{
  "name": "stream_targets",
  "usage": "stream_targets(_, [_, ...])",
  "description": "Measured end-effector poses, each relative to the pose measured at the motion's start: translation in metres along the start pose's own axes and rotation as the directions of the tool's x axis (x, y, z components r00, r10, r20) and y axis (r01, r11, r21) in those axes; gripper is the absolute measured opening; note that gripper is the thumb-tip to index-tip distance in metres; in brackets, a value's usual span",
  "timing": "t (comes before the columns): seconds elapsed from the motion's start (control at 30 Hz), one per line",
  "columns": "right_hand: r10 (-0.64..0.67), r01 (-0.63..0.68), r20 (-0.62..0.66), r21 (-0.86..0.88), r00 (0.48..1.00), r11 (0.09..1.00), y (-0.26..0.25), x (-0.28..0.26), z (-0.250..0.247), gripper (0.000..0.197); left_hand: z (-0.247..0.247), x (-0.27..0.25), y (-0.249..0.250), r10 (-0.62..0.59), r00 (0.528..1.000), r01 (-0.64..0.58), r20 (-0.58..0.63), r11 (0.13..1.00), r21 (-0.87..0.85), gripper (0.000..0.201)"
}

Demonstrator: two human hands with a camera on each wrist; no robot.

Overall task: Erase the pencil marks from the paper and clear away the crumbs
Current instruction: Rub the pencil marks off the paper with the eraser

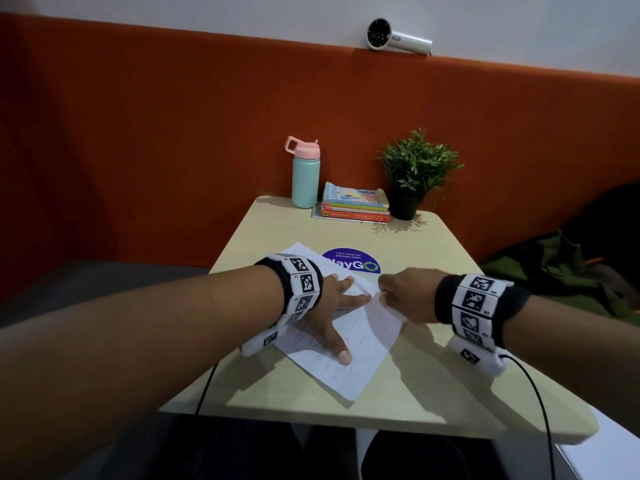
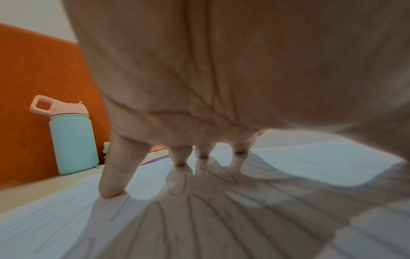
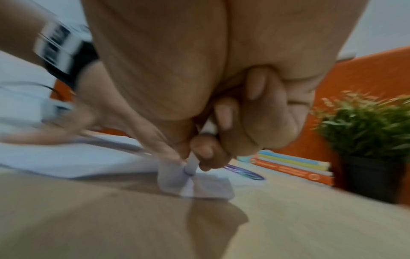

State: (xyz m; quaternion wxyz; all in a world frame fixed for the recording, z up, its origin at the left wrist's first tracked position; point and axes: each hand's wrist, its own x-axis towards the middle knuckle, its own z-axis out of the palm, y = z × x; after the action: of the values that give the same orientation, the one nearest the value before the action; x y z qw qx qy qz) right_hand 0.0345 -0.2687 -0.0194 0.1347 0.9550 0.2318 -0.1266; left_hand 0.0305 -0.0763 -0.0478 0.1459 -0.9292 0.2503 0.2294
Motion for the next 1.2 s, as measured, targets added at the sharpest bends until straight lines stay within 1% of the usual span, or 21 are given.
stream_targets(0.1, [-0.127,0.128,0.048,-0.019,0.991,0.992,-0.013,-0.015,0.006,0.024,0.001,0.000,0.000,-0.002,1.000,0.002,-0.006,1.000,-0.004,0.123])
stream_targets(0.17, [-0.149,0.151,0.067,-0.014,0.987,0.989,-0.013,-0.018,0.002,0.024,0.002,0.001,-0.001,-0.007,1.000,0.007,-0.002,1.000,-0.011,0.124])
stream_targets(0.3, [-0.053,0.052,-0.039,-0.015,0.998,0.999,0.006,-0.005,-0.017,0.025,-0.006,-0.002,0.002,-0.012,1.000,0.012,0.003,1.000,0.009,0.124])
stream_targets(0.47, [0.019,-0.017,-0.043,0.048,0.999,0.999,0.023,0.002,-0.034,0.021,-0.031,-0.004,0.015,-0.012,1.000,0.010,0.020,0.993,0.117,0.124])
stream_targets(0.53, [-0.010,0.013,-0.034,0.094,0.999,0.995,0.030,0.000,-0.031,0.021,-0.032,0.000,0.016,0.006,1.000,-0.007,0.006,0.992,0.125,0.123])
stream_targets(0.57, [-0.042,0.045,-0.018,0.164,0.999,0.986,0.033,-0.001,-0.026,0.020,-0.029,0.001,0.017,0.022,1.000,-0.022,-0.001,0.994,0.110,0.124])
stream_targets(0.6, [-0.087,0.082,0.005,0.289,0.996,0.954,0.033,-0.003,-0.019,0.018,-0.024,0.002,0.016,0.034,0.999,-0.034,-0.006,0.996,0.082,0.126])
stream_targets(0.63, [-0.143,0.112,0.033,0.458,0.989,0.882,0.032,-0.005,-0.011,0.016,-0.019,0.002,0.015,0.043,0.999,-0.042,-0.011,0.998,0.050,0.128])
stream_targets(0.7, [-0.261,0.102,0.088,0.767,0.961,0.634,0.028,-0.006,0.004,0.013,-0.012,0.003,0.014,0.045,0.999,-0.045,-0.027,0.999,-0.010,0.133])
stream_targets(0.73, [-0.290,0.074,0.093,0.854,0.953,0.516,0.028,-0.003,0.010,0.015,-0.010,0.002,0.013,0.042,0.999,-0.043,-0.033,0.999,-0.029,0.135])
stream_targets(0.8, [-0.218,0.024,0.052,0.942,0.975,0.334,0.033,0.008,0.016,0.020,-0.010,0.001,0.012,0.031,0.999,-0.032,-0.030,0.999,-0.038,0.138])
stream_targets(0.87, [-0.033,0.026,-0.018,0.962,0.999,0.272,0.041,0.019,0.010,0.019,-0.012,0.000,0.011,0.023,0.999,-0.024,-0.025,0.999,-0.034,0.139])
stream_targets(0.9, [0.018,0.036,-0.042,0.968,0.999,0.247,0.042,0.019,0.005,0.019,-0.014,-0.001,0.011,0.022,0.999,-0.023,-0.026,0.999,-0.033,0.139])
stream_targets(0.93, [0.004,0.050,-0.052,0.981,0.999,0.185,0.040,0.018,0.000,0.021,-0.014,-0.002,0.010,0.019,0.999,-0.020,-0.028,0.999,-0.034,0.139])
stream_targets(1.0, [-0.174,0.018,-0.010,0.999,0.985,0.045,0.026,0.010,-0.002,0.024,-0.013,-0.002,0.007,0.031,0.999,-0.034,-0.041,0.998,-0.061,0.138])
stream_targets(1.03, [-0.299,-0.034,0.043,0.999,0.953,0.034,0.018,0.005,0.000,0.025,-0.011,0.000,0.006,0.048,0.997,-0.052,-0.057,0.995,-0.083,0.136])
stream_targets(1.07, [-0.394,-0.084,0.105,0.994,0.913,0.070,0.009,0.002,0.004,0.026,-0.010,0.002,0.005,0.063,0.996,-0.070,-0.070,0.993,-0.097,0.135])
stream_targets(1.1, [-0.428,-0.114,0.154,0.986,0.891,0.118,0.004,0.001,0.010,0.028,-0.009,0.003,0.006,0.063,0.996,-0.069,-0.065,0.994,-0.091,0.137])
stream_targets(1.13, [-0.406,-0.122,0.178,0.980,0.896,0.159,0.001,0.003,0.014,0.028,-0.009,0.003,0.006,0.053,0.997,-0.057,-0.048,0.996,-0.070,0.141])
stream_targets(1.17, [-0.338,-0.096,0.165,0.973,0.927,0.212,0.003,0.008,0.015,0.026,-0.009,0.003,0.006,0.040,0.998,-0.042,-0.038,0.998,-0.051,0.142])
stream_targets(1.2, [-0.222,-0.031,0.099,0.956,0.970,0.293,0.009,0.015,0.015,0.021,-0.008,0.003,0.006,0.031,0.999,-0.033,-0.036,0.999,-0.037,0.139])
